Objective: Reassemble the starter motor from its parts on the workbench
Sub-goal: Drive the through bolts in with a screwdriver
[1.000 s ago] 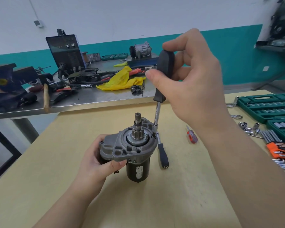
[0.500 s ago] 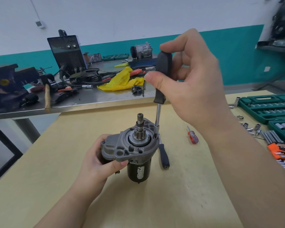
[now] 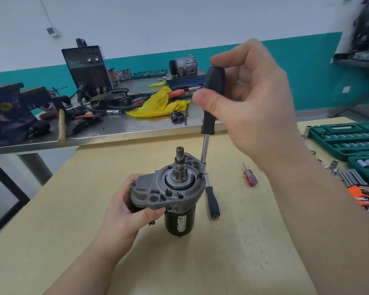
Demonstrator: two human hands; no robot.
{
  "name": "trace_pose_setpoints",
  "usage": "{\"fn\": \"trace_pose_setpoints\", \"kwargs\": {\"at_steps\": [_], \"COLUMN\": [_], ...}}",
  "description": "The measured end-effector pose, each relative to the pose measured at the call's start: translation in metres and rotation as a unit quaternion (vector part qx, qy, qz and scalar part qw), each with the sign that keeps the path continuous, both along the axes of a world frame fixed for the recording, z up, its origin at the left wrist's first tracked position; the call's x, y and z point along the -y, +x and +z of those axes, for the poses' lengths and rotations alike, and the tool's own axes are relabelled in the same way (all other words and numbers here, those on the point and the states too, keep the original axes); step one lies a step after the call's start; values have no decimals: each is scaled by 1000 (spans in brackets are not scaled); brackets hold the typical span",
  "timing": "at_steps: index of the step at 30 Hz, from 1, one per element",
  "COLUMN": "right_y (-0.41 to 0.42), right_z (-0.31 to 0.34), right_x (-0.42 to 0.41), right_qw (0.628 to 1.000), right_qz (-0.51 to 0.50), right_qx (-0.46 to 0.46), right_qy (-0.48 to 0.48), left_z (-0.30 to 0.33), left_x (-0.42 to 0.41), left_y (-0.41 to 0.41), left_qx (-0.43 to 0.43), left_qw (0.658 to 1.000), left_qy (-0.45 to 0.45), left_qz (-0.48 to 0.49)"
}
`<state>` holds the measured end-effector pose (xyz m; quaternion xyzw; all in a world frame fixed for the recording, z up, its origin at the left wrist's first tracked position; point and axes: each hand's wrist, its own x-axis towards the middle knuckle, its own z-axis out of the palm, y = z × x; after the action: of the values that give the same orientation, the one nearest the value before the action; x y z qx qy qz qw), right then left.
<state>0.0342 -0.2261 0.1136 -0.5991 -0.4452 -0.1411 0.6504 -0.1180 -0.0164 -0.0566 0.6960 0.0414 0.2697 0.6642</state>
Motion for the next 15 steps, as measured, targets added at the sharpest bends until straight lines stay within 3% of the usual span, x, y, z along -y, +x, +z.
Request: {"fn": "trace_pose_setpoints", "kwargs": {"at_steps": [2, 4, 6, 10, 13, 15], "right_y": [-1, -2, -1, 4, 3, 2], "right_z": [-4, -6, -4, 0, 1, -1], "right_x": [-5, -7, -7, 1, 6, 2], "right_qw": [995, 993, 998, 983, 982, 991], "right_qz": [-94, -113, -56, 167, 180, 132], "right_qx": [33, 42, 15, -79, -45, -29], "right_qy": [7, 8, 6, 0, -21, -3], "left_z": [-1, -1, -2, -2, -1, -1], "left_x": [-1, -3, -4, -4, -3, -2], "left_y": [0, -1, -1, -1, -1, -1], "left_qx": [-1, -4, -5, -7, -8, -8], "left_qw": [1000, 1000, 1000, 1000, 1000, 1000], "left_qy": [1, 1, 0, 7, 8, 7], "left_qz": [0, 3, 5, 5, 5, 7]}}
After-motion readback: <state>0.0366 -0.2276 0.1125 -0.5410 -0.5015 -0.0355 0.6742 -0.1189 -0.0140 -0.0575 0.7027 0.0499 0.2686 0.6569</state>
